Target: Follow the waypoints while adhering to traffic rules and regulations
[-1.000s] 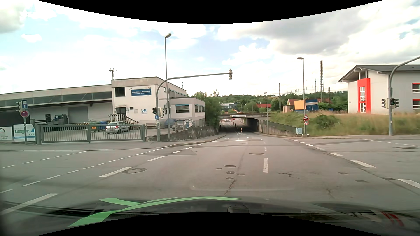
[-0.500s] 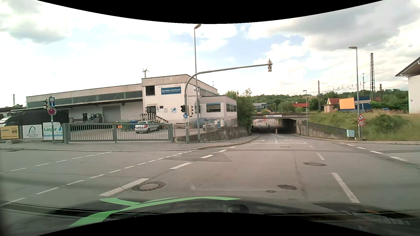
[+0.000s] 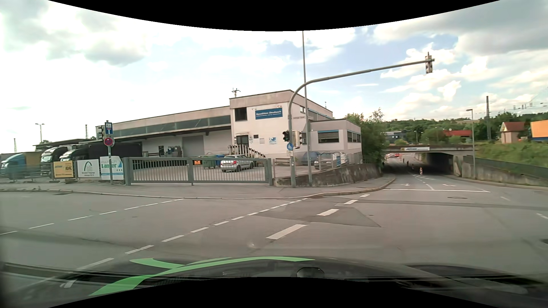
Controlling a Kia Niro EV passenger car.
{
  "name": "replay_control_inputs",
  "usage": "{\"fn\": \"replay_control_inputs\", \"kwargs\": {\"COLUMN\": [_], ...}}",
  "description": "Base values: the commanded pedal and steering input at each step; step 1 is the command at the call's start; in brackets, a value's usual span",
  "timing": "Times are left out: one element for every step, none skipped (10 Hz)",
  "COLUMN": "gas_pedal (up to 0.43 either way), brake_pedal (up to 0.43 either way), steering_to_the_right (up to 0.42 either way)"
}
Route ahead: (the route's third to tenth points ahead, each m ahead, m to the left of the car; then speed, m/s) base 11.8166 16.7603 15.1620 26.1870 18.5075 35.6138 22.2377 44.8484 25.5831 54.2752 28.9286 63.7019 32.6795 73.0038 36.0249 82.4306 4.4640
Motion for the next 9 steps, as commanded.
{"fn": "replay_control_inputs", "kwargs": {"gas_pedal": [0.059,0.067,0.067,0.067,0.067,0.067,0.087,0.087,0.087], "brake_pedal": [0.14,0.14,0.14,0.134,0.098,0.037,0.0,0.0,0.0], "steering_to_the_right": [-0.41,-0.42,-0.427,-0.429,-0.431,-0.434,-0.434,-0.434,-0.434]}}
